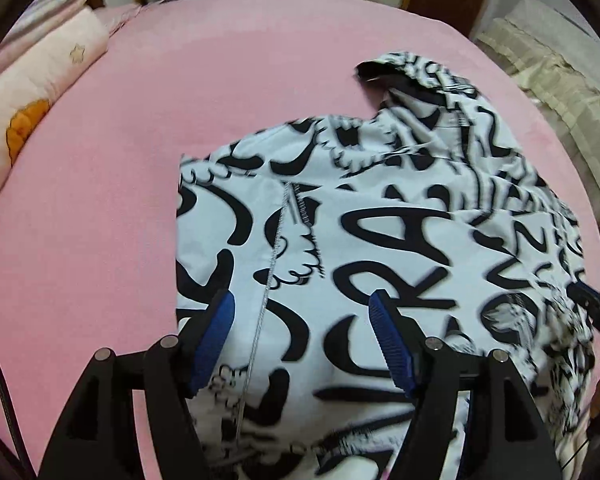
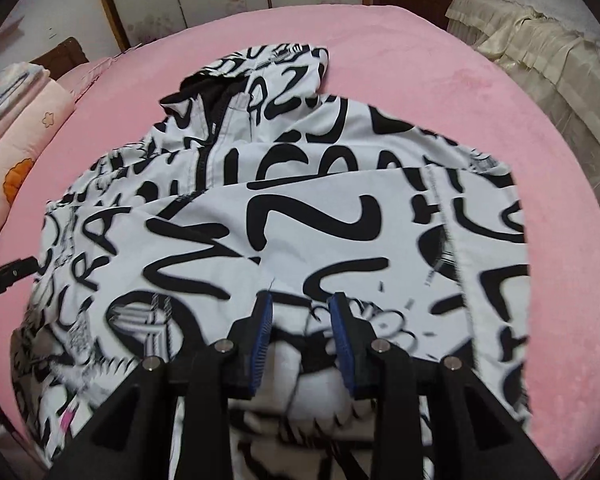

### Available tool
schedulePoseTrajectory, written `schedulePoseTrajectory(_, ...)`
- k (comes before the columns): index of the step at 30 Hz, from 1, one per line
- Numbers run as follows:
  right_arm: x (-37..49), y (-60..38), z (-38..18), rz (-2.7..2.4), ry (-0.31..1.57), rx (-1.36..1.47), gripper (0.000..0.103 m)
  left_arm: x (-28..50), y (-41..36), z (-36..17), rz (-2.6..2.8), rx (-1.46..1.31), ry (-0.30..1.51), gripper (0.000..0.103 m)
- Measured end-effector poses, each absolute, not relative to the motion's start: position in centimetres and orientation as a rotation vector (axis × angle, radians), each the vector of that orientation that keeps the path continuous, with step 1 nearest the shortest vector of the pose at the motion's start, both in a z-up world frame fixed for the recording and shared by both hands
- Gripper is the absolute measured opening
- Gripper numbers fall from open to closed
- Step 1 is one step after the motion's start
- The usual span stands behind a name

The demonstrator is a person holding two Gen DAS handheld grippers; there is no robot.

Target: Fold large clothes

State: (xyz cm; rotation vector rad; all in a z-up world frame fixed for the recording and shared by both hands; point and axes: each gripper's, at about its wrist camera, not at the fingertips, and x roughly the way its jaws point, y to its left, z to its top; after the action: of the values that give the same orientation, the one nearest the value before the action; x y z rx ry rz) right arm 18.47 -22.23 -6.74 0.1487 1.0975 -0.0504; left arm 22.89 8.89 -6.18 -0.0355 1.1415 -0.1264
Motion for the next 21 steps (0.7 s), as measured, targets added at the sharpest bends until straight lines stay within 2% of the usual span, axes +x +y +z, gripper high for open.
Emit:
schedulePoseTrajectory(7, 18.5, -23.2, 1.3, 0.032, 1.064, 0.159, 0.031, 22.6, 6.2, 1.8, -0.213, 0.063, 1.091, 0.068)
schedulePoseTrajectory(11, 21.3, -24.1, 6.4, 0.038, 1.009, 0.165, 0.048, 25.0, 4.4, 6.2, -0.248, 0.073, 1.055, 0.075)
schedulePoseTrajectory(13, 23.4, -24.7, 8.1, 0.029, 0.983, 0.168, 0.050, 27.4, 3.3, 7.6, -0.258, 0.076, 1.039, 0.077)
schedulePoseTrajectory(17, 29.8, -26.8, 9.1, -0.006, 0.972, 0.226, 0.057, 32.9, 1.3, 7.3, -0.230, 0.097, 1.045, 0.078)
schedulePoseTrajectory(21, 36.2, -28.7, 6.8, -0.004, 0.979, 0.325, 0.059, 39.7, -0.3, 3.7, -0.230, 0.061, 1.099, 0.078)
